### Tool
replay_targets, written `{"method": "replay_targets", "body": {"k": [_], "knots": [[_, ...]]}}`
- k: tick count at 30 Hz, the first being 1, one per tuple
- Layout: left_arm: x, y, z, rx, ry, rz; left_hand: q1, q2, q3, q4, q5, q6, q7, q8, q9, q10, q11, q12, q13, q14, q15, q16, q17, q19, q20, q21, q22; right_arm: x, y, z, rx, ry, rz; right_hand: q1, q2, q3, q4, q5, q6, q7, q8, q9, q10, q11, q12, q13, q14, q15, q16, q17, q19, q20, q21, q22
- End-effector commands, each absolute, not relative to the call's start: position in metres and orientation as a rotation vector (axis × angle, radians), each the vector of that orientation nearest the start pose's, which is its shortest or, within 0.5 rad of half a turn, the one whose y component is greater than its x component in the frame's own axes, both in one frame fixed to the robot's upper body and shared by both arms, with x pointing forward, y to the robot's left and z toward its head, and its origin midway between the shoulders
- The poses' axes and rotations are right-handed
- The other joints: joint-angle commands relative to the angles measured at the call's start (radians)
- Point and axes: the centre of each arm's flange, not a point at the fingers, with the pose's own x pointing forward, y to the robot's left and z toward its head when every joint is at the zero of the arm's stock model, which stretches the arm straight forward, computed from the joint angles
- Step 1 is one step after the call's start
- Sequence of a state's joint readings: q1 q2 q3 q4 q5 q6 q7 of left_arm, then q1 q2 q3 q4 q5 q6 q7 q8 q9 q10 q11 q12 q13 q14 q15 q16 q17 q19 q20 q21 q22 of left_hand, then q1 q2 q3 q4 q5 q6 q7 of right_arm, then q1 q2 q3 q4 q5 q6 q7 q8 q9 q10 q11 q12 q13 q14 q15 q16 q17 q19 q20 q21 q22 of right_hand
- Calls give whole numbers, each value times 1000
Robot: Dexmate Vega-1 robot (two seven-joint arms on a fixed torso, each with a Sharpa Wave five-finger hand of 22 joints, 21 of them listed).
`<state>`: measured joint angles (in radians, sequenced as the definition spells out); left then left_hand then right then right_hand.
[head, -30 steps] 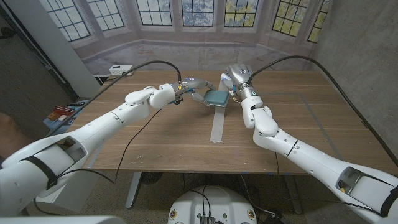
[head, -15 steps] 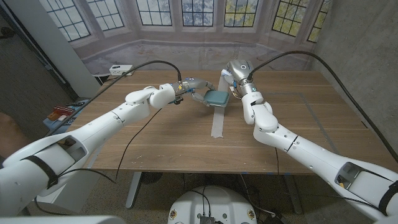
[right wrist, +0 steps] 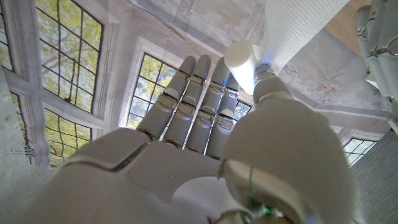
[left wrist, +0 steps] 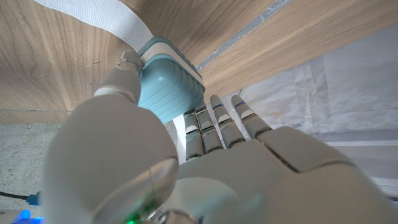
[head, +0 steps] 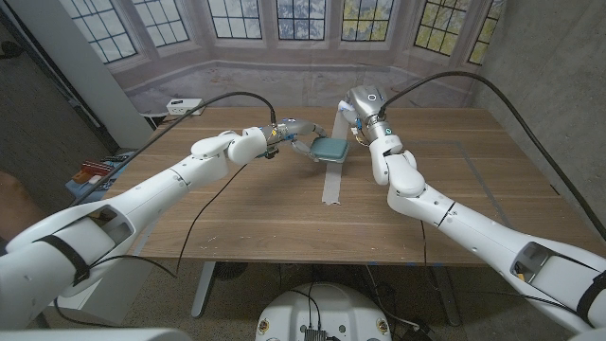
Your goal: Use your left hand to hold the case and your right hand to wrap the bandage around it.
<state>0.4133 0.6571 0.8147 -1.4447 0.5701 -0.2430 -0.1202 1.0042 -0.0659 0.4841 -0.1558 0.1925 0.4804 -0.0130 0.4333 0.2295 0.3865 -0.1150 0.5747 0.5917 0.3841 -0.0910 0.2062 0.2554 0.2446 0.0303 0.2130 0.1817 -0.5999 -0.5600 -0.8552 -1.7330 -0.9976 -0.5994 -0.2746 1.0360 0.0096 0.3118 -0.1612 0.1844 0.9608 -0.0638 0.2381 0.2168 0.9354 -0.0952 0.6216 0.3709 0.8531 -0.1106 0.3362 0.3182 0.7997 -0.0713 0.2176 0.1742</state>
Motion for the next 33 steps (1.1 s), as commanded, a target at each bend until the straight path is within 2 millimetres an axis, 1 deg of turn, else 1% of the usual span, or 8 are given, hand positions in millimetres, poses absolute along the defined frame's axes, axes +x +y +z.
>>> {"method": "replay_targets", "body": {"k": [1,2,6,7,12,17,30,33], "knots": [[632,132,72,1596,-868,-344,-17,59,10,2,6,123,-54,358,4,74,-62,7,3,2,-2,0,1,-5,0,-5,3,574,-129,91,-1546,-886,-586,17,0,5,3,2,8,2,-3,5,4,-1,2,3,11,-106,-1,6,1,-5,-4,5],[632,132,72,1597,-868,-344,-18,59,10,3,6,123,-51,358,4,74,-58,7,3,1,-2,0,1,-5,0,-5,3,573,-129,92,-1546,-884,-593,17,0,5,4,2,8,2,-3,5,4,0,2,3,10,-105,-2,6,1,-5,-4,5],[631,133,72,1599,-868,-344,-18,59,11,2,6,123,-53,359,4,75,-62,7,3,1,-3,-1,1,-5,0,-5,3,571,-129,93,-1553,-888,-596,17,0,5,4,2,8,2,-3,6,4,-3,2,3,12,-105,-3,6,0,-5,-4,5],[631,133,72,1600,-868,-344,-19,60,11,3,6,124,-55,359,4,73,-57,6,4,1,-2,-1,1,-5,0,-5,3,570,-130,94,-1555,-890,-594,17,0,5,4,2,8,2,-3,6,4,-4,2,4,12,-106,-4,6,0,-5,-4,5],[630,132,72,1601,-870,-345,-19,61,10,3,6,124,-49,361,3,74,-62,6,4,1,-1,0,1,-5,0,-4,3,565,-130,97,-1563,-897,-596,18,0,5,3,3,9,1,-3,6,5,-3,2,4,12,-106,-5,7,0,-5,-4,5],[631,130,72,1598,-876,-346,-17,59,10,1,6,123,-53,361,3,74,-62,6,4,3,-2,1,0,-5,0,-4,3,561,-130,100,-1565,-898,-612,18,0,5,3,3,9,2,-3,6,5,-4,1,4,13,-106,-6,7,0,-5,-4,5],[633,127,72,1594,-876,-352,-20,62,11,3,6,123,-52,363,2,74,-60,5,5,1,0,0,0,-6,0,-4,3,551,-125,101,-1572,-906,-604,19,0,5,3,2,10,0,-4,6,6,-3,3,7,14,-106,-7,10,-1,-5,-4,5],[634,126,72,1590,-877,-353,-19,60,11,2,6,123,-52,364,2,76,-61,5,5,2,0,0,0,-6,0,-4,3,549,-125,103,-1577,-910,-607,19,1,5,4,2,10,-1,-4,6,6,-7,2,6,13,-106,-9,10,-1,-5,-4,5]]}}
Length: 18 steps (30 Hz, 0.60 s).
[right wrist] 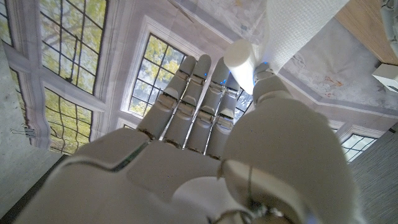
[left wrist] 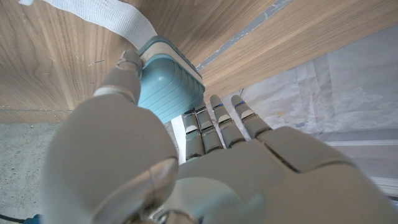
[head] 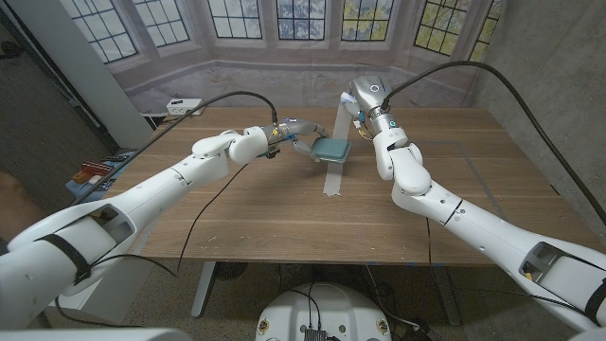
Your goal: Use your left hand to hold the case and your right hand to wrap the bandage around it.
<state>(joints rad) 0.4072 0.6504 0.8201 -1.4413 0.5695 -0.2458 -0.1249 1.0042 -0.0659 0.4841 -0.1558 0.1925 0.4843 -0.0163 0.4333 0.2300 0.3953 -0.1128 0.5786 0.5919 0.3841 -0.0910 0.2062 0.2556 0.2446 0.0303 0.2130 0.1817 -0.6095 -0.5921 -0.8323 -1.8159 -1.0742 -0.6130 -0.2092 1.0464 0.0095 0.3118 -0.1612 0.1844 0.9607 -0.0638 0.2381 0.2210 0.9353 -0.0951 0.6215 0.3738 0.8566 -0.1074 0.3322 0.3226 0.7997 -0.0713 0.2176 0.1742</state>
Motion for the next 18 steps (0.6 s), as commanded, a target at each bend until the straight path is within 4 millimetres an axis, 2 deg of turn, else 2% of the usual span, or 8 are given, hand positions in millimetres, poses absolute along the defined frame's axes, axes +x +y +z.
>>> {"method": "replay_targets", "body": {"k": [1,18], "knots": [[634,126,72,1590,-877,-354,-19,61,11,2,6,120,-50,364,1,67,-62,1,5,2,1,0,0,-6,0,-4,3,549,-125,104,-1579,-910,-609,9,0,5,3,2,10,-1,-4,2,8,-4,2,3,11,-110,-4,6,-1,-4,-5,5],[639,125,73,1581,-885,-361,-20,60,13,2,6,119,-51,367,0,67,-63,0,6,3,0,0,-2,-6,0,-4,3,538,-123,120,-1605,-906,-645,9,0,4,4,2,8,0,-6,3,5,-5,1,4,11,-109,-7,9,-2,-4,-5,5]]}}
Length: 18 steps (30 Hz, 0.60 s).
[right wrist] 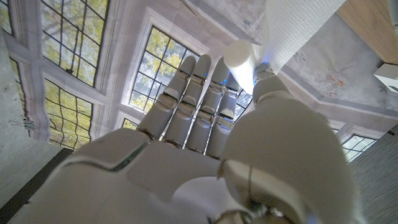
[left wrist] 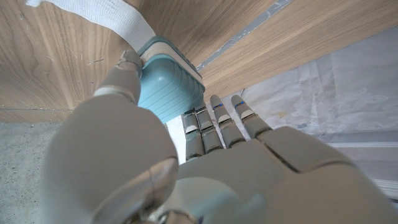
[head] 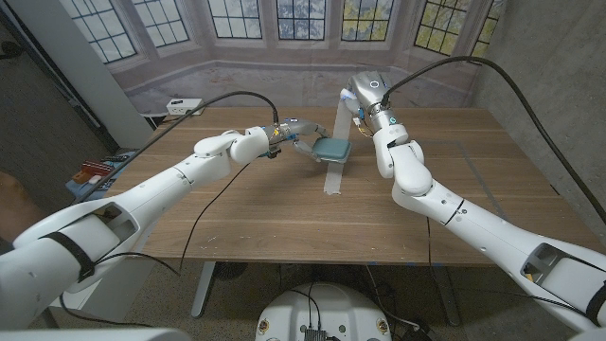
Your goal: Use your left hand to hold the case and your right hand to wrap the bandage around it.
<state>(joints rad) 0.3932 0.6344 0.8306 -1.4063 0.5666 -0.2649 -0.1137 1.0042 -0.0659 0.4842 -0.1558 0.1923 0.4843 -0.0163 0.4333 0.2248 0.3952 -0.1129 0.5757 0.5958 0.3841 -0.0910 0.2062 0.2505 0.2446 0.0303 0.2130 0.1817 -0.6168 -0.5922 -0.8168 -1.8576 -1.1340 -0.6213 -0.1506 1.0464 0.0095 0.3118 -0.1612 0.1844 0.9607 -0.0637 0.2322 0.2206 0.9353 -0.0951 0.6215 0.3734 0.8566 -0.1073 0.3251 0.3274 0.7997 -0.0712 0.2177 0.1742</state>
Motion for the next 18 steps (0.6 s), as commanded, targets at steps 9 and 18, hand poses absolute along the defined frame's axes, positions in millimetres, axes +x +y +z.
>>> {"method": "replay_targets", "body": {"k": [9,18], "knots": [[641,124,75,1583,-891,-366,-20,62,12,2,6,117,-53,368,6,67,-60,2,3,3,-1,1,4,-6,0,-4,3,526,-125,127,-1620,-903,-662,10,1,4,4,2,8,3,0,3,6,-3,1,5,9,-109,-2,6,-3,-3,-5,5],[643,120,80,1586,-907,-369,-20,62,13,2,6,115,-50,369,6,68,-62,2,4,2,-1,0,4,-6,0,-4,3,514,-125,125,-1626,-886,-669,9,0,4,5,2,8,3,-1,4,4,-4,-1,5,8,-108,-6,6,-6,-3,-6,5]]}}
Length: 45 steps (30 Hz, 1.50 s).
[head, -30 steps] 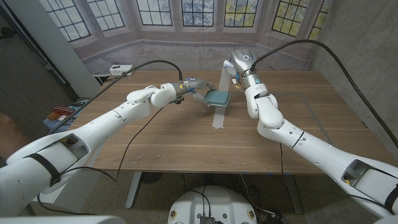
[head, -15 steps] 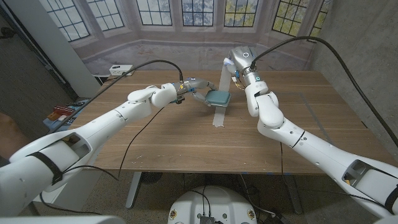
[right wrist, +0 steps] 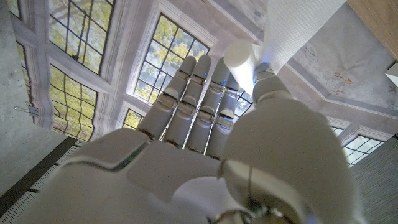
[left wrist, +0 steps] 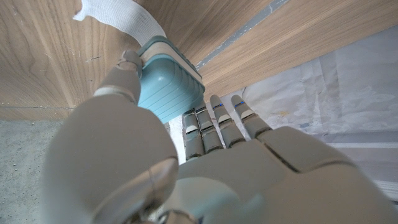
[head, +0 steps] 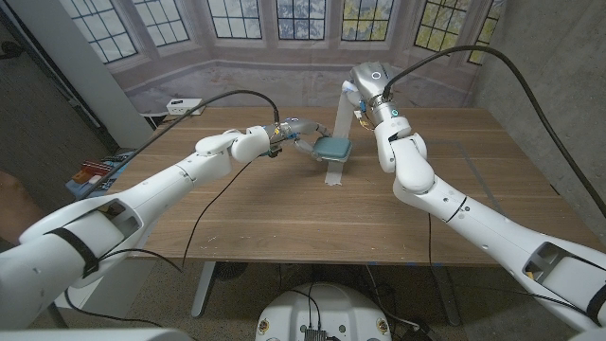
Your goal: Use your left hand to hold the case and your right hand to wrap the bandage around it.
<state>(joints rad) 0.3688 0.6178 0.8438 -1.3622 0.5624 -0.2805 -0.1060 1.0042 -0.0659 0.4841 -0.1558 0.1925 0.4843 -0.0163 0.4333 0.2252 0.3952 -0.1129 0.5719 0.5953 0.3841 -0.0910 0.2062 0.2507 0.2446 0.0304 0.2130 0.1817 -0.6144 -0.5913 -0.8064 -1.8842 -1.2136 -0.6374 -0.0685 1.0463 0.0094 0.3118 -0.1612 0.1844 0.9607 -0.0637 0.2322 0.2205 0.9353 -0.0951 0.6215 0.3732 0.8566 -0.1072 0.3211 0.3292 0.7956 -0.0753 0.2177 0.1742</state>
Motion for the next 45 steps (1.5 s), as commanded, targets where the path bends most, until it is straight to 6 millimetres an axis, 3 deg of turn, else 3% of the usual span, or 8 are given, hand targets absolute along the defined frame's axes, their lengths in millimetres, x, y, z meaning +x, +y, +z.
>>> {"method": "replay_targets", "body": {"k": [1,33,45], "knots": [[644,120,80,1586,-909,-370,-20,60,13,1,6,116,-51,370,5,68,-62,6,4,3,1,0,3,-6,0,-4,3,513,-124,124,-1631,-886,-663,8,0,3,5,2,8,2,-1,4,3,-4,-1,5,9,-107,-2,4,-2,2,-6,5],[649,109,92,1597,-942,-385,-22,59,15,1,6,114,-50,374,4,70,-64,5,6,4,-2,-1,1,-7,0,-4,3,477,-125,118,-1641,-857,-672,4,-2,0,7,2,6,7,-3,4,2,2,-3,6,7,-106,-8,10,-8,6,-8,5],[653,106,94,1592,-948,-391,-23,61,15,2,6,112,-51,375,3,68,-61,3,7,2,0,0,2,-7,0,-4,3,468,-114,113,-1635,-840,-637,1,-2,-2,8,2,5,11,-4,4,0,5,-3,9,5,-105,-10,12,-10,9,-9,5]]}}
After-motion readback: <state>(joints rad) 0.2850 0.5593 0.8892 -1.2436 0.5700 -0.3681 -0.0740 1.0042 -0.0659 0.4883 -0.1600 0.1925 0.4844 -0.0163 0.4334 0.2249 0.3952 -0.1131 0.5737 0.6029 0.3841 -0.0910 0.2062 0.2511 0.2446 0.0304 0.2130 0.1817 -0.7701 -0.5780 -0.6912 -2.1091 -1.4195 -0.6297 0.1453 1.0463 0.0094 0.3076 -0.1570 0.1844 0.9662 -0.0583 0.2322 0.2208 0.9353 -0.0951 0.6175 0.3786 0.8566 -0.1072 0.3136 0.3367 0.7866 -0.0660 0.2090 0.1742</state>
